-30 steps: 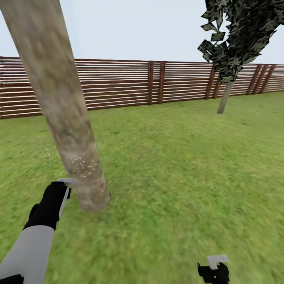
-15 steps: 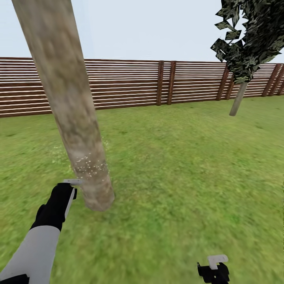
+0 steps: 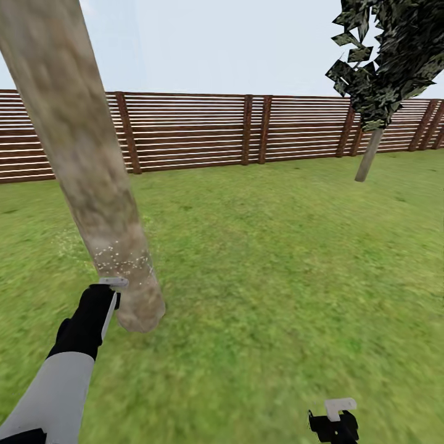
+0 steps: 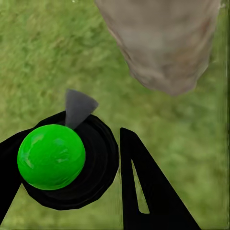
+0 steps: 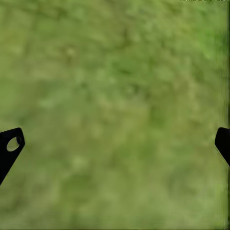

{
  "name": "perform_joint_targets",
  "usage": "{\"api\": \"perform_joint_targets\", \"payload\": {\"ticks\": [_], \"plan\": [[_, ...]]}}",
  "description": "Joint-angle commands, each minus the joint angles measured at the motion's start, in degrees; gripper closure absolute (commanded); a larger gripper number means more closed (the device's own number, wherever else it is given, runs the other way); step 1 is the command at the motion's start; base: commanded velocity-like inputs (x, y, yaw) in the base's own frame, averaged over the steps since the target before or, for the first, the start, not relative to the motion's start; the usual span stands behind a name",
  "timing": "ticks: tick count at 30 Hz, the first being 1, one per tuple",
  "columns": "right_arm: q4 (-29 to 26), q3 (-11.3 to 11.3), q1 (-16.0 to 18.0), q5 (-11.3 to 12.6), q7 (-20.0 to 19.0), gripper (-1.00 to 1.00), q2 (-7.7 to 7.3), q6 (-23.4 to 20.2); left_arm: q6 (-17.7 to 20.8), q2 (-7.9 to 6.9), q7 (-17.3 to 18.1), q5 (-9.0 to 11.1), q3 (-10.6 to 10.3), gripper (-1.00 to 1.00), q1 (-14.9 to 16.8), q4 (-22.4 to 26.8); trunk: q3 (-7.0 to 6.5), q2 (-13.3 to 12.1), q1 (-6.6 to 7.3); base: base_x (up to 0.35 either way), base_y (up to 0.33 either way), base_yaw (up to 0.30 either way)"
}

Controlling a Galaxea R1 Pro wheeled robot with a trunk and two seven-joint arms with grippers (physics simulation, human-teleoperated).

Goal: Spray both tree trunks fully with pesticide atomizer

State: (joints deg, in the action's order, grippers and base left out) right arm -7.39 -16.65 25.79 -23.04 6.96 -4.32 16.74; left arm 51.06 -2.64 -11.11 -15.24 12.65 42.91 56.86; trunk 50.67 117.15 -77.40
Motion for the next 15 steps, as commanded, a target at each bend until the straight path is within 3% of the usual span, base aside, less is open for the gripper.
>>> {"api": "perform_joint_targets", "payload": {"ticks": [1,6,8,9,10,12,13,15], "plan": [[0.1,-0.4,0.0,-0.6,0.2,-1.00,0.01,0.2,0.3,0.00,-0.2,0.1,0.0,1.00,0.2,0.1,0.05,0.0,0.01,0.079,-0.272,0.100],[0.1,-0.4,0.0,-0.6,0.2,-1.00,0.01,0.2,0.4,0.09,-0.1,0.2,0.0,1.00,0.5,0.2,0.05,0.0,0.01,0.144,-0.249,0.235],[0.1,-0.4,0.0,-0.6,0.2,-1.00,0.01,0.2,0.3,0.03,0.0,0.2,0.0,1.00,0.1,0.1,0.05,0.0,0.01,-0.149,-0.191,0.146],[0.1,-0.4,0.0,-0.6,0.2,-1.00,0.01,0.2,0.3,-0.01,0.2,0.3,0.1,1.00,-0.4,-0.1,0.05,0.0,0.01,-0.259,-0.099,0.051],[0.1,-0.4,0.0,-0.6,0.2,-1.00,0.01,0.2,0.0,-0.06,0.4,0.4,0.1,1.00,-3.2,0.0,0.05,0.0,0.01,-0.308,-0.033,0.017],[0.1,-0.4,0.0,-0.6,0.2,-1.00,0.01,0.2,-6.9,-0.11,0.6,0.4,0.2,1.00,-8.5,-0.6,0.05,0.0,0.01,-0.326,-0.010,0.005],[0.1,-0.4,0.0,-0.6,0.2,-1.00,0.01,0.2,-12.7,-0.15,0.8,0.4,0.3,1.00,-12.0,-0.8,0.05,0.0,0.01,-0.332,-0.003,0.001],[0.1,-0.4,0.0,-0.6,0.1,-1.00,-0.03,0.1,-17.2,-0.22,1.6,0.4,0.3,1.00,-15.8,-0.9,0.05,0.0,0.01,-0.336,-0.001,0.001]]}}
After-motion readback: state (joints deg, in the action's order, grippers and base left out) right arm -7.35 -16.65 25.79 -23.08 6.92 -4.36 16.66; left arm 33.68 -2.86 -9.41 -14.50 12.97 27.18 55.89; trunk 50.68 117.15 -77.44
